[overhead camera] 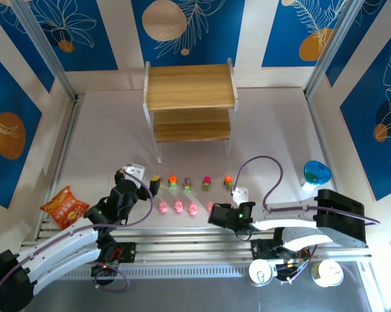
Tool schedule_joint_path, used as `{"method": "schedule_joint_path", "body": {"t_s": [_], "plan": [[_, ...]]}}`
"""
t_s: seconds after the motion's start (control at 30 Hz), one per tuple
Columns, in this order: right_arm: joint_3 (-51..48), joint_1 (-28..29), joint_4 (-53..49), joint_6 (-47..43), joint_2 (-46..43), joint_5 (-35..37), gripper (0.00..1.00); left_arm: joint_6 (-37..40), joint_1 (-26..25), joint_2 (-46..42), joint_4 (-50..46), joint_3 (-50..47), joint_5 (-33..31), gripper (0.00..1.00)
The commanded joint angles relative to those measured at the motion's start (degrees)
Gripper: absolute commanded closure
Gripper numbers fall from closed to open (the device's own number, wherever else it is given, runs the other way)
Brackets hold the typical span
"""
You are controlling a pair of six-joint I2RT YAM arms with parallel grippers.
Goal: Place and organize the plastic toys onto the shelf
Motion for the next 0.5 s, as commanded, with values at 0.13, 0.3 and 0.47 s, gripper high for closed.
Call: {"method": "schedule_joint_path", "body": {"t_s": [0.13,0.3,0.47], "plan": [[-0.27,1.04,-0.84,3.1,0.52,3.05,0.47,-0.92,-0.33,0.36,0.73,1.71,-0.87,0.0],[-0.98,0.97,1.2,0.34,-0.23,3.74,0.48,-0.94,-0.28,0.29,0.73,1.63,-0.88,0.0],[-2.38,-0.14,4.31,-3.1,-1.08,2.9,0.5,-0.84,-0.3,0.24,0.73,1.61,-0.87,0.0]]}}
